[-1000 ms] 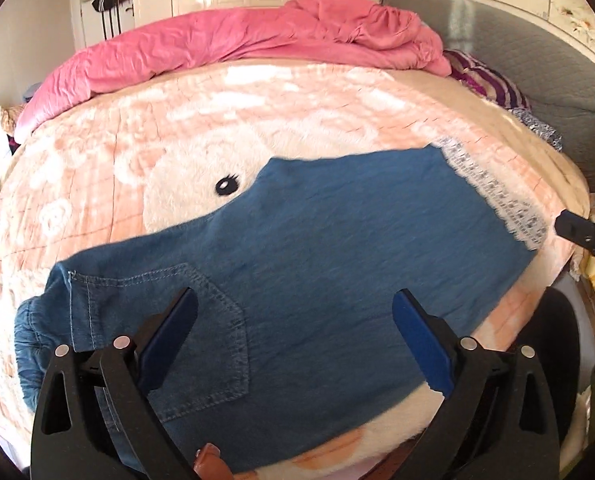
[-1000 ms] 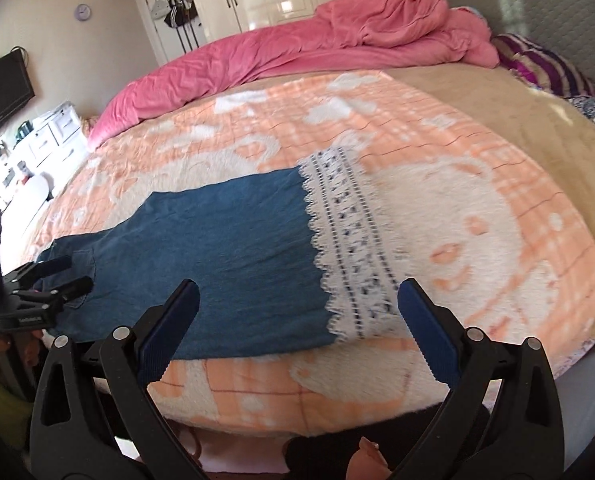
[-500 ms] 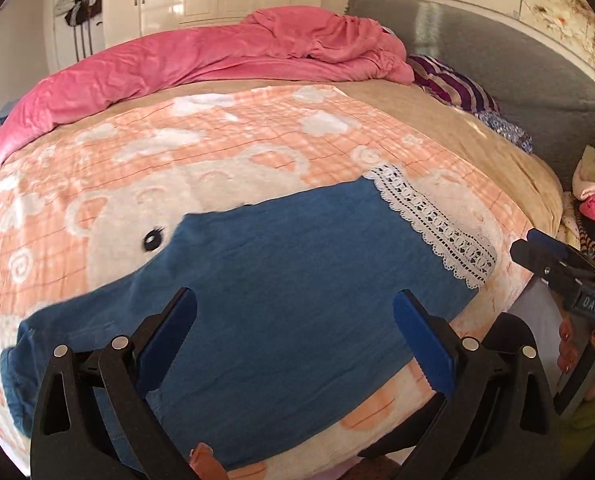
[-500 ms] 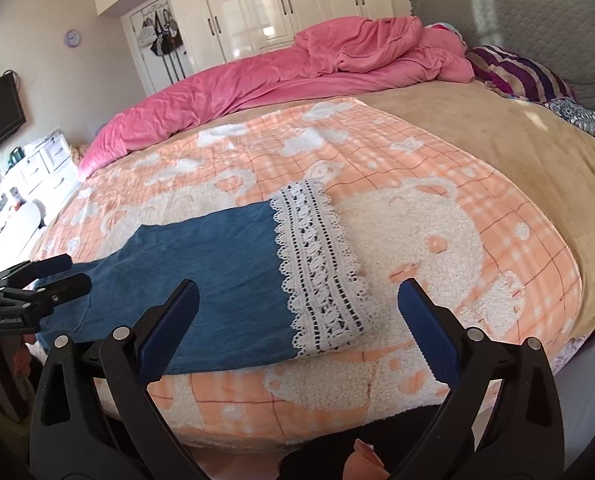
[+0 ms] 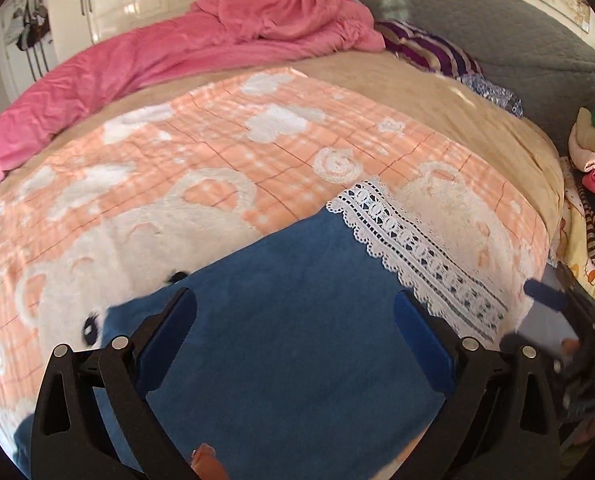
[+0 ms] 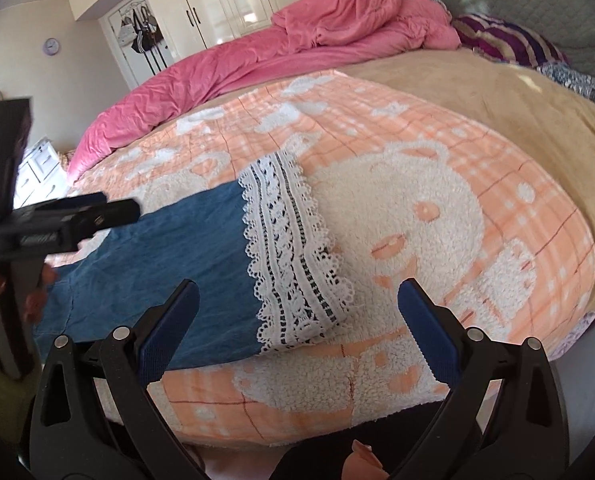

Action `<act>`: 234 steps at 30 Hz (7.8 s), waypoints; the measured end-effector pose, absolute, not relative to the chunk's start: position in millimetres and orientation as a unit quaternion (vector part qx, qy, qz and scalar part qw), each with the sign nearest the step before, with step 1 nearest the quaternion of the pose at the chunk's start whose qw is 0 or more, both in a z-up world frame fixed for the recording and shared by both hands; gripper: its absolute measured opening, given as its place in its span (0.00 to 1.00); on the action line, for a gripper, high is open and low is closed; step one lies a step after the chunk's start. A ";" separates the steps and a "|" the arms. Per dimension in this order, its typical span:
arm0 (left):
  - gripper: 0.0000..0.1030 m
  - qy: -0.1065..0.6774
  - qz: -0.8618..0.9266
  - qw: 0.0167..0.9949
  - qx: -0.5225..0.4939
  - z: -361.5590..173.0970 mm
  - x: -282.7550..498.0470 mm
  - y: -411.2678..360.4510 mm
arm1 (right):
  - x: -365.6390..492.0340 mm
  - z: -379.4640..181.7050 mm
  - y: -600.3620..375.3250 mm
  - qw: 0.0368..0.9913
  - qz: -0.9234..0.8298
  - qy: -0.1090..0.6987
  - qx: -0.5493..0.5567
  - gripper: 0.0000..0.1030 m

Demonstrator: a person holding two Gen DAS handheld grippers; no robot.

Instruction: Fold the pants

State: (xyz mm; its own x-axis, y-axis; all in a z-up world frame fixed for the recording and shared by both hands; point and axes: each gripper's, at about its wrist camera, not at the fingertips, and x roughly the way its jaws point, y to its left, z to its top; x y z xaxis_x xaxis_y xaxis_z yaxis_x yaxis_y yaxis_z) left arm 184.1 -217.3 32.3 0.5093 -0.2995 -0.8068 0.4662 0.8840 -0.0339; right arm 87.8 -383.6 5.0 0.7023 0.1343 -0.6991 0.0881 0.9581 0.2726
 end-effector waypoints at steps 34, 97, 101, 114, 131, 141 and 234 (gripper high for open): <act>0.35 0.510 -0.405 0.758 0.029 -45.2 293.5 -292.9 | 117.5 -36.7 -369.5 0.900 0.072 0.383 0.195 0.24; 0.23 0.529 -0.214 0.796 -0.203 -30.1 228.1 -6.0 | 91.7 6.7 -152.8 0.881 0.250 0.396 -0.075 0.82; 0.22 0.522 -0.212 0.809 -0.167 -8.3 218.3 -0.8 | 81.8 -4.2 -143.6 0.871 0.255 0.410 -0.087 0.82; 0.39 0.514 -0.177 0.834 -0.095 -16.0 218.0 -10.3 | 69.8 7.9 -137.4 0.877 0.265 0.386 -0.110 0.86; 0.49 0.520 -0.163 0.833 -0.096 -18.8 219.1 -7.8 | 51.5 -21.1 -95.6 0.839 0.296 0.402 -0.217 0.36; 0.50 0.502 -0.159 0.845 -0.094 -4.5 215.9 -2.1 | 59.4 3.6 -154.1 0.858 0.286 0.412 -0.109 0.63; 0.65 0.430 -0.019 0.865 -0.258 -22.3 12.2 136.6 | 186.1 39.1 67.2 0.750 0.459 0.444 -0.174 0.91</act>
